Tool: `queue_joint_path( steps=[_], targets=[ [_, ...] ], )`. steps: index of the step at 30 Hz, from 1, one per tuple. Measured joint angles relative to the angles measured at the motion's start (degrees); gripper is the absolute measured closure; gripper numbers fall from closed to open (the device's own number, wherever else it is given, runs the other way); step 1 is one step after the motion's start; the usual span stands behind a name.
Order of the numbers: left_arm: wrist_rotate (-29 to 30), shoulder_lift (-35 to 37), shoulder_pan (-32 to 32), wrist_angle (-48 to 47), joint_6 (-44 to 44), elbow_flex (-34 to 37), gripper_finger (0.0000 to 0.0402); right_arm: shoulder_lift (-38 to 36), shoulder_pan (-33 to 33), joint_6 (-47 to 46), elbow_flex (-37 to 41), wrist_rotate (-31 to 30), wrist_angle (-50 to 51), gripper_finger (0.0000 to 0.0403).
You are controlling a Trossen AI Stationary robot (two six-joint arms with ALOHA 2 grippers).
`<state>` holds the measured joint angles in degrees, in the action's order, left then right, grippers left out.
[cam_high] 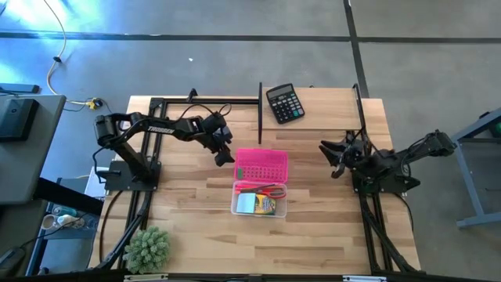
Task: Pack school essentials
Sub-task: Close the pink supply box
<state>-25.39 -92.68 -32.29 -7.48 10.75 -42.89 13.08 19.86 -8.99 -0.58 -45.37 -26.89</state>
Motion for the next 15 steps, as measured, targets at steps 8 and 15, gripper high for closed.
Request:
queue_joint_path(
  steps=[8,15],
  targets=[
    [-0.1,0.0,0.0,-0.1,0.3,0.0,0.0072,0.0,0.0,-1.3,0.0,3.4,-10.5,0.0300],
    [-0.1,0.0,0.1,-0.1,1.5,0.0,0.0072,0.1,0.0,-0.4,-1.1,12.0,-14.0,0.0300]
  ],
)
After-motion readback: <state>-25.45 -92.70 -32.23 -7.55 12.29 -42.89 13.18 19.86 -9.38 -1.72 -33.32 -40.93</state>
